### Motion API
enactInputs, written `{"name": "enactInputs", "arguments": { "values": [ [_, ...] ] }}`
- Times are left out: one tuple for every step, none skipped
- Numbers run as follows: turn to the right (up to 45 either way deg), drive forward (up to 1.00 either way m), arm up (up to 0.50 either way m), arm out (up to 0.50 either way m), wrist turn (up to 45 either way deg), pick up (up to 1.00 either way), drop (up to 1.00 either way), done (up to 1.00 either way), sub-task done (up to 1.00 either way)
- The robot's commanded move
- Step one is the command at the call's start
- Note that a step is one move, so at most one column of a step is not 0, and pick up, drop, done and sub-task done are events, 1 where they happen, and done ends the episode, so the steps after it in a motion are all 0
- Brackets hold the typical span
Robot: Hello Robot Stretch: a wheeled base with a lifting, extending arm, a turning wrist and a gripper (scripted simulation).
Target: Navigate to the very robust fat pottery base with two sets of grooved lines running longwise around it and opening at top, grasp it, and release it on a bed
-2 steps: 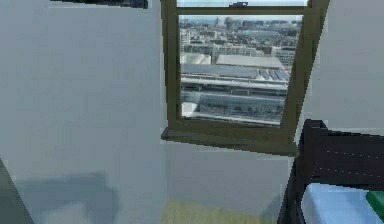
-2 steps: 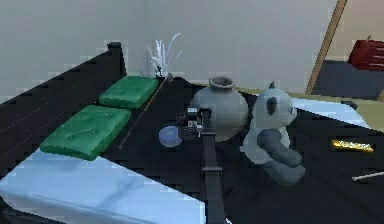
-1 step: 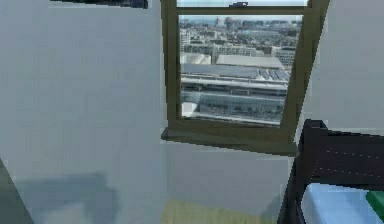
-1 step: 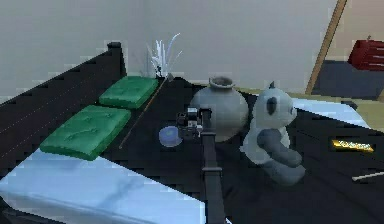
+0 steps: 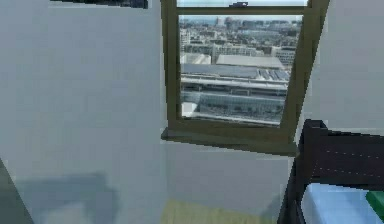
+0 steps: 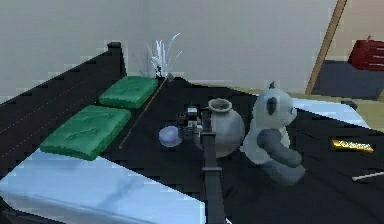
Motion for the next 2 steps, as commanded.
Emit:
{"name": "enactInputs", "arguments": {
  "values": [
    [0.0,0.00,0.10,0.00,0.0,0.00,0.00,0.00,0.00],
    [0.0,0.00,0.00,-0.08,0.0,0.00,0.00,0.00,0.00]
  ]
}}
